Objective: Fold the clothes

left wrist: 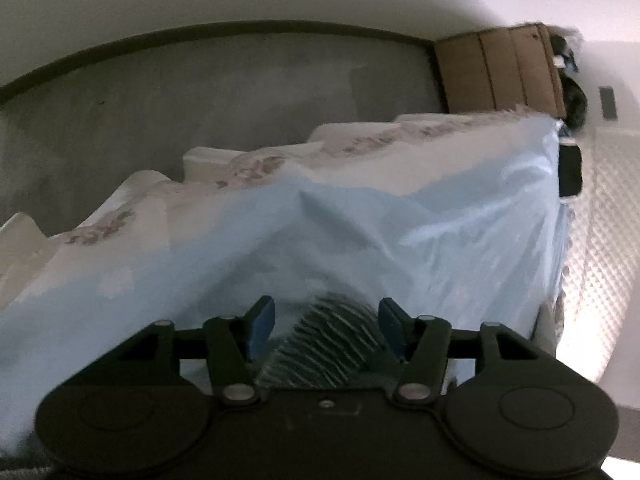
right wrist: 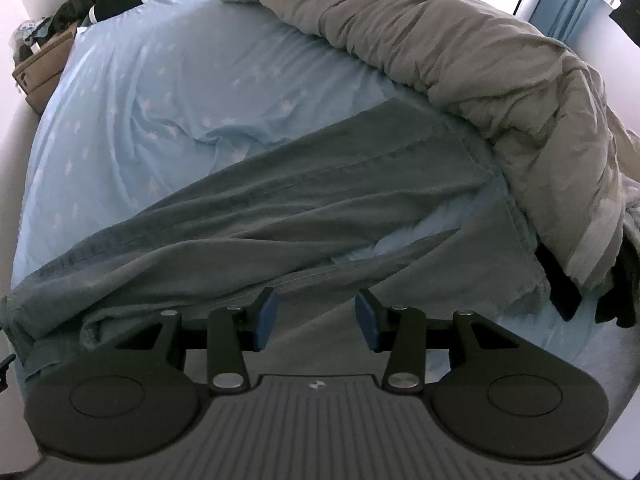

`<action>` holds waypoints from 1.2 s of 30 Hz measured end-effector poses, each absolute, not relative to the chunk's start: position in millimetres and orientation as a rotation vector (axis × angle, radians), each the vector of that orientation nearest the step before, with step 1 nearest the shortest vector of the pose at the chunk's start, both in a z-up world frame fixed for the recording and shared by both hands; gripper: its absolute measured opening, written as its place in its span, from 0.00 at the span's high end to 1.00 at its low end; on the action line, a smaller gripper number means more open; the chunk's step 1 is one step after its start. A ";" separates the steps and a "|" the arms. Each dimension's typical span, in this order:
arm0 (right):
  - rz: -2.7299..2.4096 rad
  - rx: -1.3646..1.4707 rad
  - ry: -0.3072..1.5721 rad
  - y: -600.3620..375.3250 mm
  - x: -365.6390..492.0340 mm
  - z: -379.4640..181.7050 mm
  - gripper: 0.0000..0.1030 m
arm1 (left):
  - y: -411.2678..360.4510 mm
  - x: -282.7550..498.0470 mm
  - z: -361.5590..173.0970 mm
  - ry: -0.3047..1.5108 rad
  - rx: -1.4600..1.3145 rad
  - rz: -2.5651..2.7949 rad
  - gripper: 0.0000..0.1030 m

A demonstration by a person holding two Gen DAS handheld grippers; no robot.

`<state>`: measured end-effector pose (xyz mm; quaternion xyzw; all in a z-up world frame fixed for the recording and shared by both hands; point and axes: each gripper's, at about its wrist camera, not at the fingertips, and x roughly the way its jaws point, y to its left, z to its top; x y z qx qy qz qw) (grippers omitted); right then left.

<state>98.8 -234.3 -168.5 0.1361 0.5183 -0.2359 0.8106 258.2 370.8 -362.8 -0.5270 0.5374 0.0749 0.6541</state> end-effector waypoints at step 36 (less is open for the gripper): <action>-0.427 0.245 1.200 -200.2 132.2 -181.0 0.55 | 360.7 323.3 -343.7 1.147 -1.315 -0.220 0.88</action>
